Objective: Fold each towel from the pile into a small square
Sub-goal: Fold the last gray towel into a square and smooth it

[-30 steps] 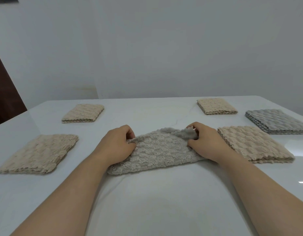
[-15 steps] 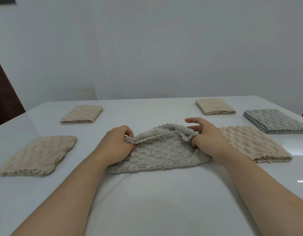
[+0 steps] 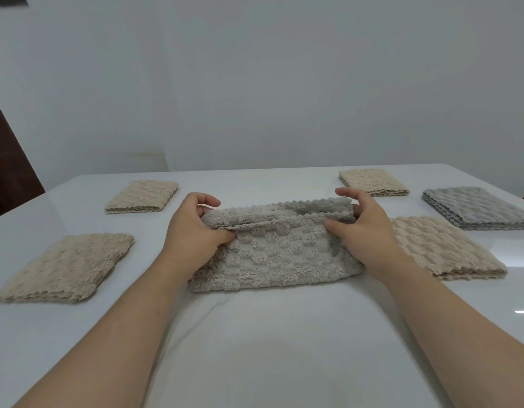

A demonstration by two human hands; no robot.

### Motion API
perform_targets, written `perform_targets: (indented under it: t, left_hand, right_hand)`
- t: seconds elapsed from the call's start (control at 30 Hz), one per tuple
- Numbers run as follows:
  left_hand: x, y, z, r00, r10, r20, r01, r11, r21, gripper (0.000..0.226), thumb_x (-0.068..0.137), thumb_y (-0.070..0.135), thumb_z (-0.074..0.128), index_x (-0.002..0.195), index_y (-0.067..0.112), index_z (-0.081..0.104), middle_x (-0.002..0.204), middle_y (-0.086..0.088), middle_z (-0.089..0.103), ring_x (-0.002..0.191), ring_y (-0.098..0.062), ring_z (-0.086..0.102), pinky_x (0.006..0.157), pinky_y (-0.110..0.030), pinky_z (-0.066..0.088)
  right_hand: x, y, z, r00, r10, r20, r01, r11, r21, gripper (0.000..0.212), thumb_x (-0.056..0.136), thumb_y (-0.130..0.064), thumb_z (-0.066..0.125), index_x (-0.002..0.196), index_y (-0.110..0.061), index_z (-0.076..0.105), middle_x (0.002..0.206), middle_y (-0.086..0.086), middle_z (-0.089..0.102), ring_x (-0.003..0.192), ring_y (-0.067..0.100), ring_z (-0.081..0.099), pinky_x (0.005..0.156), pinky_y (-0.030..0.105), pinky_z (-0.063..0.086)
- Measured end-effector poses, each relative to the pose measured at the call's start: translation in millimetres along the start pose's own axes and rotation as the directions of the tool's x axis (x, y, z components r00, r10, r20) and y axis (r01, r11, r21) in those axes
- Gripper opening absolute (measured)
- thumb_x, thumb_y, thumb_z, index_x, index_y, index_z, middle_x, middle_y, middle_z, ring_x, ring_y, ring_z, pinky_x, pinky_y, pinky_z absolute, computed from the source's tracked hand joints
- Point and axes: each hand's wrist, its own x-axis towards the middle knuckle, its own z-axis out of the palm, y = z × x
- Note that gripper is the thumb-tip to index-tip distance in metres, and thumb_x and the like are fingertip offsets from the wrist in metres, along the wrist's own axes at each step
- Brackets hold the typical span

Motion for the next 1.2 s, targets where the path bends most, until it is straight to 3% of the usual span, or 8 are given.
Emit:
perform_targets:
  t: [0.07,0.2,0.47,0.63,0.77,0.93,1.1,1.2]
  left_hand:
    - [0.5,-0.5,0.1,1.000,-0.011,0.000,0.011,0.999,-0.042,0.057,0.067,-0.004,0.087,0.103,0.031,0.059,0.104,0.004,0.066,0.087,-0.005,0.065,0.079,-0.026,0.052]
    - [5.0,-3.6,-2.8,0.997,-0.082,0.016,0.083,0.979,-0.184,0.062,0.070,-0.020,0.075,0.106,0.028,0.063,0.102,-0.002,0.071,0.079,-0.019,0.064,0.083,-0.040,0.056]
    - [5.6,-9.5,-0.3,0.996,-0.044,-0.080,0.031,0.986,-0.164,0.047,0.079,0.006,0.084,0.117,0.024,0.063,0.066,0.008,0.068,0.059,-0.007,0.060,0.055,-0.017,0.049]
    - [9.0,-10.9,-2.2,0.987,-0.066,-0.145,0.044,0.988,-0.148,0.051,0.074,0.022,0.090,0.120,0.025,0.069,0.094,-0.001,0.067,0.084,-0.014,0.062,0.085,-0.032,0.056]
    - [9.5,-11.3,-1.5,0.983,-0.067,-0.173,0.043,0.989,-0.143,0.052,0.073,0.031,0.091,0.120,0.022,0.072,0.103,-0.002,0.071,0.104,-0.012,0.067,0.100,-0.037,0.054]
    - [11.2,-14.0,-2.7,0.978,-0.087,-0.189,0.063,0.990,-0.129,0.054,0.056,0.059,0.088,0.101,0.031,0.076,0.094,0.001,0.077,0.092,-0.016,0.074,0.090,-0.045,0.059]
    - [10.1,-13.9,-0.4,0.975,-0.026,-0.221,0.023,1.000,-0.019,0.031,0.076,0.042,0.086,0.088,0.025,0.063,0.079,0.000,0.073,0.082,-0.024,0.071,0.078,-0.040,0.056]
    - [9.3,-13.6,-0.2,0.977,0.013,-0.214,-0.016,1.000,-0.014,0.027,0.079,0.037,0.085,0.087,0.025,0.062,0.083,0.001,0.072,0.081,-0.020,0.068,0.077,-0.037,0.054]
  right_hand:
    - [3.3,3.1,0.2,0.999,0.035,-0.041,-0.033,0.999,0.038,0.063,0.078,-0.018,0.086,0.126,-0.045,0.055,0.121,0.011,0.065,0.111,0.019,0.066,0.096,0.041,0.055]
    - [7.9,7.7,-2.2,0.995,0.051,-0.089,-0.047,0.997,0.055,0.060,0.078,-0.019,0.086,0.124,-0.041,0.054,0.107,0.007,0.074,0.092,0.020,0.074,0.087,0.043,0.060]
    - [11.3,9.3,-1.9,0.987,0.031,-0.156,-0.031,1.000,0.000,0.053,0.079,-0.030,0.086,0.126,-0.033,0.062,0.110,0.008,0.071,0.100,0.021,0.069,0.095,0.045,0.056]
    - [12.7,9.8,-4.1,0.983,-0.010,-0.181,0.010,1.000,0.000,0.065,0.083,-0.023,0.084,0.139,-0.007,0.056,0.130,0.002,0.064,0.117,0.009,0.058,0.101,0.026,0.045]
    - [12.7,8.2,-4.8,0.987,-0.011,-0.163,0.013,1.000,0.009,0.055,0.084,-0.020,0.083,0.132,-0.004,0.061,0.115,-0.008,0.062,0.111,0.007,0.058,0.097,0.026,0.045]
    - [10.0,5.4,-1.4,0.982,0.006,-0.186,-0.014,0.999,-0.044,0.049,0.076,-0.040,0.086,0.113,-0.012,0.069,0.098,-0.006,0.073,0.097,0.016,0.070,0.095,0.042,0.056]
    - [13.7,12.0,-0.6,0.978,-0.008,-0.207,-0.006,0.998,-0.067,0.074,0.064,-0.066,0.076,0.115,-0.013,0.071,0.101,0.001,0.075,0.096,0.021,0.071,0.090,0.047,0.058]
    - [12.9,9.4,-1.4,0.976,-0.028,-0.217,0.002,0.993,-0.116,0.048,0.074,-0.059,0.076,0.089,-0.013,0.070,0.082,0.007,0.073,0.078,0.029,0.069,0.076,0.046,0.058]
